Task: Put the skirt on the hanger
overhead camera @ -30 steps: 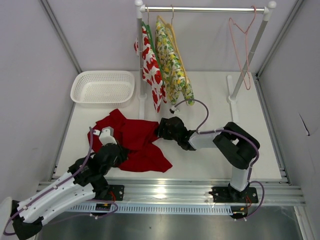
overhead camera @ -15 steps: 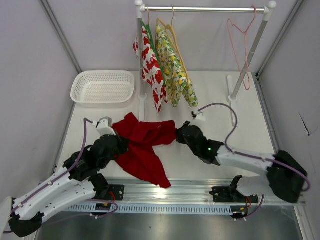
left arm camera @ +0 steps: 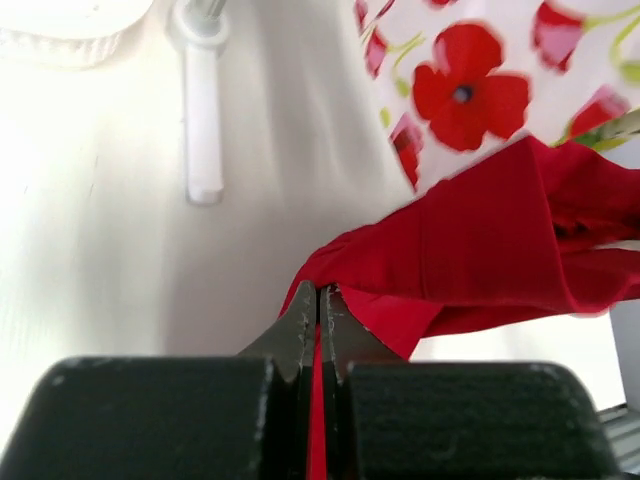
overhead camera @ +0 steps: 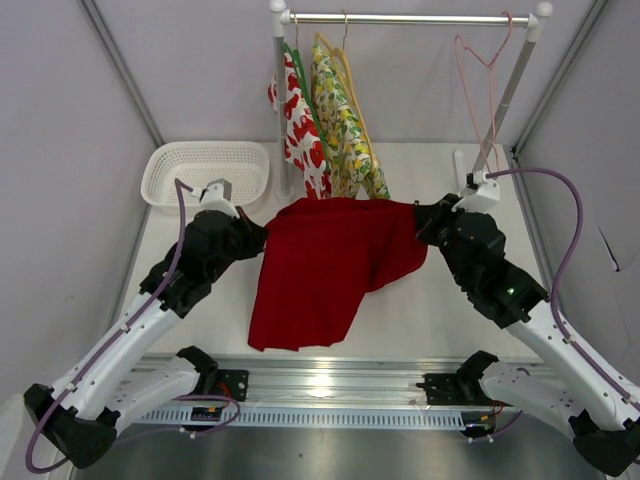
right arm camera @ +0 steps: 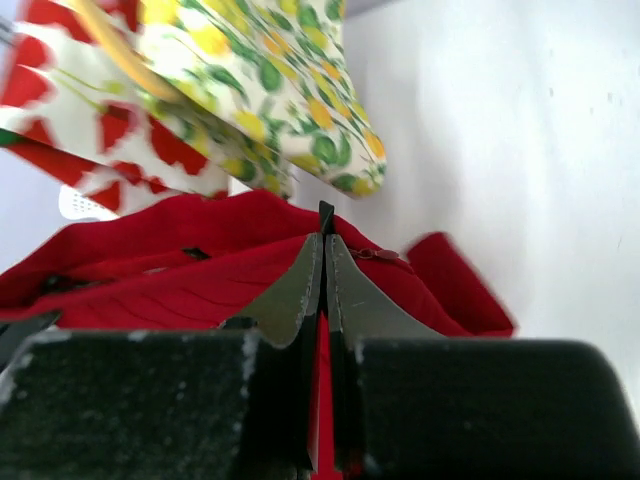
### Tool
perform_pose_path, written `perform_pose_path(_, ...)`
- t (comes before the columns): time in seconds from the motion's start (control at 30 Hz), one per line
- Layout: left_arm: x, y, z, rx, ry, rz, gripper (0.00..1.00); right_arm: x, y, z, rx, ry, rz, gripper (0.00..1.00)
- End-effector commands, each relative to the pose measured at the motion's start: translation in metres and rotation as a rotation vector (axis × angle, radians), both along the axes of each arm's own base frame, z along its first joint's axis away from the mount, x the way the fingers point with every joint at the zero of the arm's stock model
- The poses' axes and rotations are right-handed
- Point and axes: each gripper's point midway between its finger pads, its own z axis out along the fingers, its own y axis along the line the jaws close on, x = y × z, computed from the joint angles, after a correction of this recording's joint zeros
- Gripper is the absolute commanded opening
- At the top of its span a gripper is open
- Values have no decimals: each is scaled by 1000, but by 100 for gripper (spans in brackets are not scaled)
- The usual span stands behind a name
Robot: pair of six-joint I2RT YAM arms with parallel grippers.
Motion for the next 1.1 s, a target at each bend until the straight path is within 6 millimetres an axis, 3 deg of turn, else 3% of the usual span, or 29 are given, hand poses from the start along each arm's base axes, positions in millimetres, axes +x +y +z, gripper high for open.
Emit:
perform_pose_path(0.0, 7, -8, 31, -21, -86, -91, 0, -4, -15, 19, -104, -22, 5, 0)
perform_pose_path(0.03, 3, -9, 11, -16, -56, -102, 0, -8, -14, 13, -96, -10, 17, 0)
perform_pose_path(0.07, 3, -11, 8, -42, -58, -104, 0, -12, -9, 4, -72, 9, 41, 0)
perform_pose_path(0.1, 0, -13, 3, -57, -49, -115, 0, -15, -9, -23, -80, 57, 44, 0)
perform_pose_path(0.13, -8, -13, -31, -58, 12, -117, 0, -21, -10, -33, -64, 71, 46, 0)
perform_pose_path(0.17, -7, -18, -33, -90, -2, -128, 0, -27, -7, -48, -30, 104, 49, 0)
perform_pose_path(0.2, -13, -19, -59, -96, 39, -140, 0, -31, -6, -64, -21, 132, 51, 0)
perform_pose_path(0.23, -19, -28, -65, -136, 46, -186, 0, -38, -6, -100, -38, 199, 48, 0)
perform_pose_path(0.27, -27, -28, -101, -157, 96, -183, 0, -44, -6, -113, -20, 220, 52, 0)
perform_pose_path(0.3, -30, -29, -111, -171, 112, -183, 0, -51, 0, -127, 17, 251, 62, 0)
perform_pose_path(0.33, -33, -32, -118, -192, 123, -195, 0, -57, -1, -157, 1, 296, 53, 0)
perform_pose_path(0.37, -41, -30, -148, -190, 160, -197, 0, -62, -1, -167, 12, 311, 49, 0)
perform_pose_path(0.43, -37, -37, -145, -242, 128, -207, 0, -73, 3, -195, 26, 362, 50, 0)
perform_pose_path(0.47, -44, -34, -165, -234, 163, -205, 0, -77, 4, -205, 26, 377, 52, 0)
perform_pose_path(0.53, -50, -31, -183, -221, 193, -203, 0, -84, 7, -221, 34, 410, 60, 0)
perform_pose_path(0.63, -53, -31, -194, -201, 212, -214, 3, -95, 10, -241, 18, 452, 81, 0)
perform_pose_path(0.73, -56, -36, -188, -211, 186, -247, 18, -102, 14, -243, -8, 444, 96, 7)
perform_pose_path(0.77, -56, -36, -185, -213, 173, -254, 30, -102, 13, -243, -15, 442, 91, 9)
perform_pose_path(0.9, -56, -40, -160, -213, 113, -295, 41, -109, 17, -248, -31, 454, 111, 24)
perform_pose_path(1.07, -62, -43, -135, -199, 83, -349, 51, -112, 21, -252, -43, 468, 120, 29)
